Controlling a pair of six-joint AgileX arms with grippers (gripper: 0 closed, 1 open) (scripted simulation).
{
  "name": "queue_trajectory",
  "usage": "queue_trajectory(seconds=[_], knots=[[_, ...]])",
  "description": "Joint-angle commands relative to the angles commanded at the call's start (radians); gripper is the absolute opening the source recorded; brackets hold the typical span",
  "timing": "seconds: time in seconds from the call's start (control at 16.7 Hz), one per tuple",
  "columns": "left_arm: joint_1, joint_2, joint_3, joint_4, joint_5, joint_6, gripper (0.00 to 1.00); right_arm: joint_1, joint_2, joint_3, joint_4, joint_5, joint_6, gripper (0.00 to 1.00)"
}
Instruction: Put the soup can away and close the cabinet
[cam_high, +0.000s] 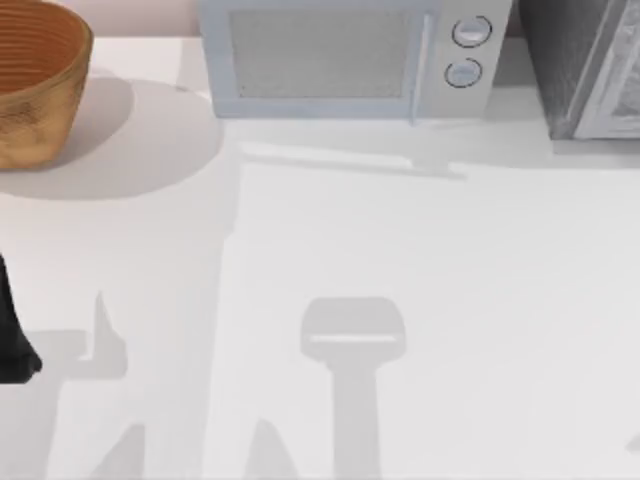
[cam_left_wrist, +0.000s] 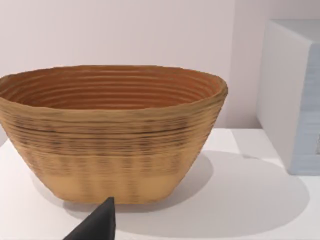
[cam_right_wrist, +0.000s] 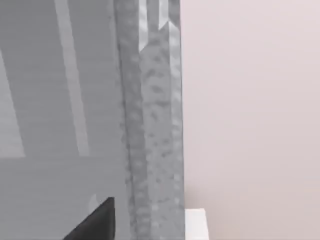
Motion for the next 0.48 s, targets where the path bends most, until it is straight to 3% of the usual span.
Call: queue_trajectory(seconds=[0.48], knots=[[0.000, 0.000, 0.000, 0.000, 0.000, 0.000, 1.00, 0.007, -0.117, 0.580, -0.692, 0.007, -0.003, 1.00]])
